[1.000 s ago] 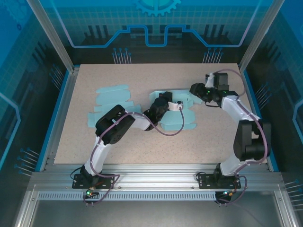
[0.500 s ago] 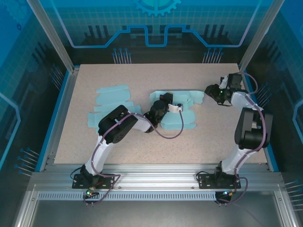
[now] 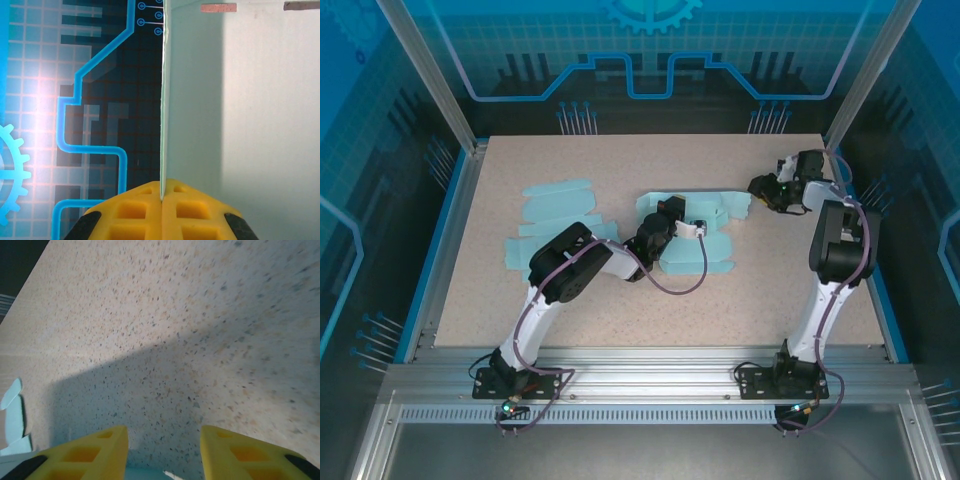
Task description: Fold the paper box
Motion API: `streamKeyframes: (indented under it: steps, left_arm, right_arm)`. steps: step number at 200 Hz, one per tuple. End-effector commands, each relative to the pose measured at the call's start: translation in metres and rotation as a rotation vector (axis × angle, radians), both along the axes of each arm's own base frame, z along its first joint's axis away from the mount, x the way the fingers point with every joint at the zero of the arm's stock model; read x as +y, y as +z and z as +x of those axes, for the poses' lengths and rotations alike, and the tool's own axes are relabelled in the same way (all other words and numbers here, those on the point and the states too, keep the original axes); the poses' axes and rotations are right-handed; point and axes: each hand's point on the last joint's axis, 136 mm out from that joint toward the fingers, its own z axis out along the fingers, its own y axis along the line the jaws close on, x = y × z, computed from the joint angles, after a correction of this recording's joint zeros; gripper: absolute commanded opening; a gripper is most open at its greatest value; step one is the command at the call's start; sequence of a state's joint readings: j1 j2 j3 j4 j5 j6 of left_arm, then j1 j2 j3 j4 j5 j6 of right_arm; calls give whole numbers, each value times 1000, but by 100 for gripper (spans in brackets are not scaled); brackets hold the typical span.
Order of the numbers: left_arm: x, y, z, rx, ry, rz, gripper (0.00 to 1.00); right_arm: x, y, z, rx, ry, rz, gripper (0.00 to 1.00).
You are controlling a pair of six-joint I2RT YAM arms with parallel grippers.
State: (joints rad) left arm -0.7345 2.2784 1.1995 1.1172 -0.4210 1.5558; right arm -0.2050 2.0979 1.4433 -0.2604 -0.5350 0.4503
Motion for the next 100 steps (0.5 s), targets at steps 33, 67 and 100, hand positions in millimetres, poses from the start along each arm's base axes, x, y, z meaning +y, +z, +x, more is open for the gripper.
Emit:
streamKeyframes:
  steps: [33,67,100]
  left_arm:
    - [-6,-27,-4,23,-29,59,0]
    - [-6,-29,-2,23,-26,66,0]
    - [-6,-32,0,19,-21,77,0]
  right_arm:
    - [29,-14,-1,10,123,189,43]
    - [39,-1,-13,-37,152,184,43]
    - [57,13,-25,-81,207,154,43]
